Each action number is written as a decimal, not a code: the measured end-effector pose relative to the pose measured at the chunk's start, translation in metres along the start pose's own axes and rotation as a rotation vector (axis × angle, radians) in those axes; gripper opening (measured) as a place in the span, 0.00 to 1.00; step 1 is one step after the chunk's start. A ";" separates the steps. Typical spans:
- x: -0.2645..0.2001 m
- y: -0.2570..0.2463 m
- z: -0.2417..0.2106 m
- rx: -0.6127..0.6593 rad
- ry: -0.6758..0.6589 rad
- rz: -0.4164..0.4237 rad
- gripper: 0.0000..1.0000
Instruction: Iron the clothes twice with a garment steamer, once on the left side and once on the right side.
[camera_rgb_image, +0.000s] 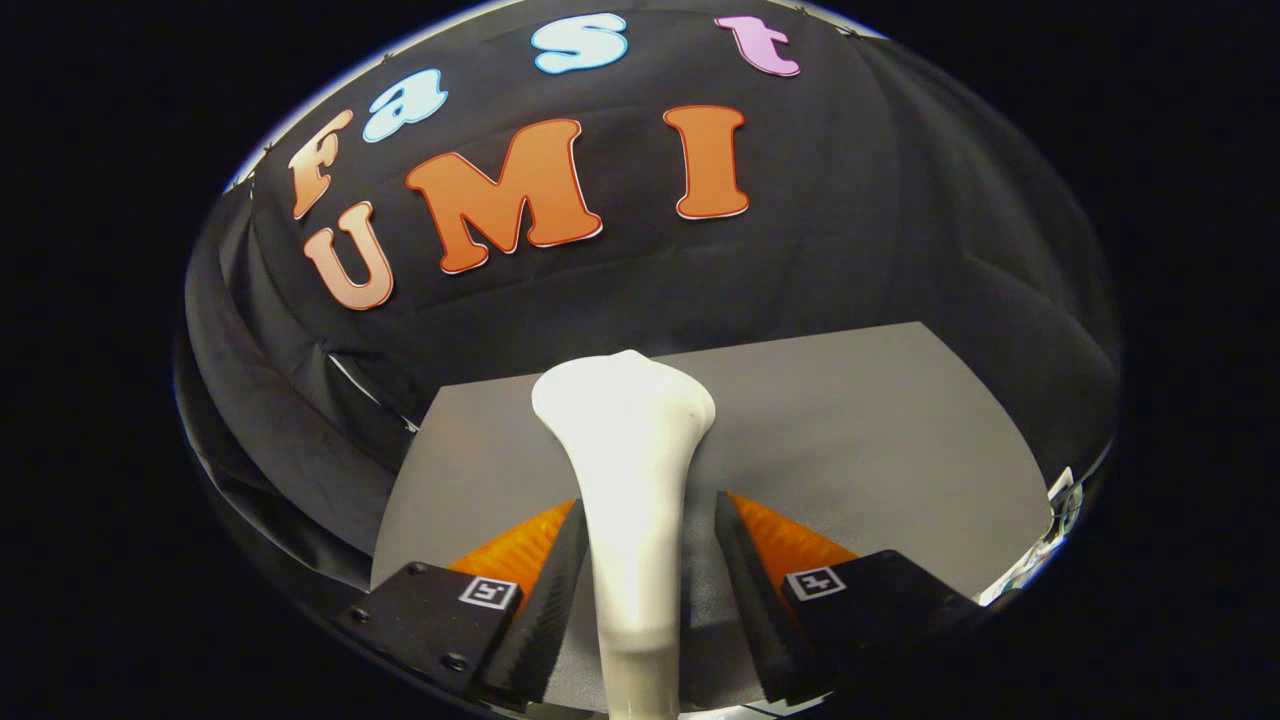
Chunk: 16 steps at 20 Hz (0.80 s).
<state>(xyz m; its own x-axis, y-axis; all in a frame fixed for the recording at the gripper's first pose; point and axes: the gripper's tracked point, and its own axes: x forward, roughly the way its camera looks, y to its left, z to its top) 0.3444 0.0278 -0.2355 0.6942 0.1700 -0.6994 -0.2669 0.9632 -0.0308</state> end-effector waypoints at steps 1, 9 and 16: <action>0.002 0.000 -0.002 0.002 0.007 0.006 0.79; 0.000 0.006 -0.003 0.024 0.002 0.016 0.54; -0.033 0.010 0.016 0.047 -0.098 0.000 0.53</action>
<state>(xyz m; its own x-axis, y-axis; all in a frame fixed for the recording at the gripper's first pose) 0.3297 0.0349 -0.2015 0.7566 0.1874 -0.6264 -0.2366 0.9716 0.0048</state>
